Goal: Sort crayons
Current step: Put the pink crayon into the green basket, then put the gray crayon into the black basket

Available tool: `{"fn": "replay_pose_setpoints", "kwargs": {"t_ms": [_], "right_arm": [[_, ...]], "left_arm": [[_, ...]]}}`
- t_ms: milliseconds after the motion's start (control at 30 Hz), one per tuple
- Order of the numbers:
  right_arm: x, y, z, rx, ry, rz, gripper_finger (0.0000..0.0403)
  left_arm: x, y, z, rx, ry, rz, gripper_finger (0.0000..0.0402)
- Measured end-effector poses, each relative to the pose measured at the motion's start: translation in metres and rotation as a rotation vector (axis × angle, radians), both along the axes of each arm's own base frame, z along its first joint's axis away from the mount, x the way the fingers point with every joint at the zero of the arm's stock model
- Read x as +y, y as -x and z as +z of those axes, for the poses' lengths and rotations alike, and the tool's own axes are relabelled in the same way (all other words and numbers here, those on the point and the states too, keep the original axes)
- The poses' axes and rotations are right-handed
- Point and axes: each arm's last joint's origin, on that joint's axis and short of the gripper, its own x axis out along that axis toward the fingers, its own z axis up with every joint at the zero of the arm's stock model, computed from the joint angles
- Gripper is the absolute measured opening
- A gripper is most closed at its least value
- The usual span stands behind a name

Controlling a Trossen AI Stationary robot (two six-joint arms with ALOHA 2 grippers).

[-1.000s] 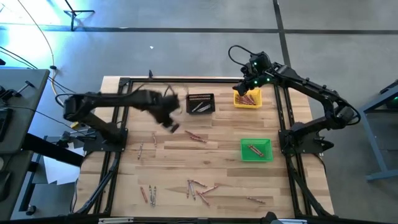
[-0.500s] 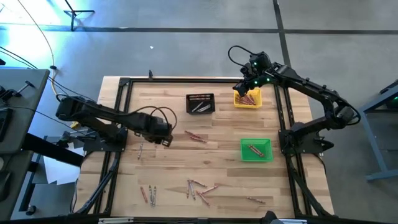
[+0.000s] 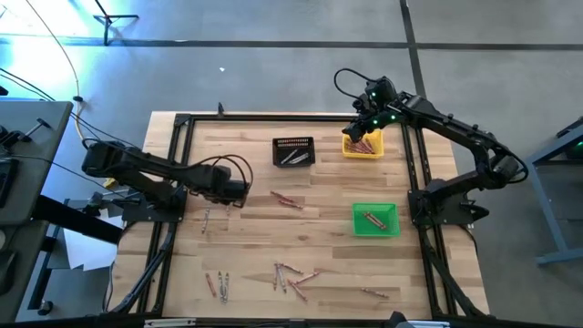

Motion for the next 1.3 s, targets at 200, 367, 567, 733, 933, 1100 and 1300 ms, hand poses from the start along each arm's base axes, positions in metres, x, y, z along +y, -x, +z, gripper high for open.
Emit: {"fn": "replay_pose_setpoints", "kwargs": {"t_ms": [200,367,567,733,933,1100,1300], "right_arm": [[0.0,0.0,0.0,0.001,0.002,0.002,0.0117],[0.0,0.0,0.0,0.005,0.003,0.007,0.0117],[0.0,0.0,0.0,0.006,0.003,0.007,0.0117],[0.0,0.0,0.0,0.006,0.003,0.007,0.0117],[0.0,0.0,0.0,0.005,0.003,0.007,0.0117],[0.0,0.0,0.0,0.005,0.001,0.006,0.0117],[0.0,0.0,0.0,0.006,0.0,0.005,0.0117]], "left_arm": [[0.002,-0.004,-0.005,0.01,0.0,0.007,0.0061],[0.001,-0.007,-0.016,0.065,0.009,0.01,0.0061],[0.001,-0.011,-0.028,0.12,0.022,0.011,0.0061],[0.0,-0.013,-0.034,0.143,0.053,0.024,0.0061],[-0.001,-0.013,-0.035,0.134,0.088,0.054,0.0061],[0.0,-0.013,-0.035,0.136,0.067,0.063,0.0061],[0.003,-0.015,-0.035,0.116,0.017,0.031,0.006]]}}
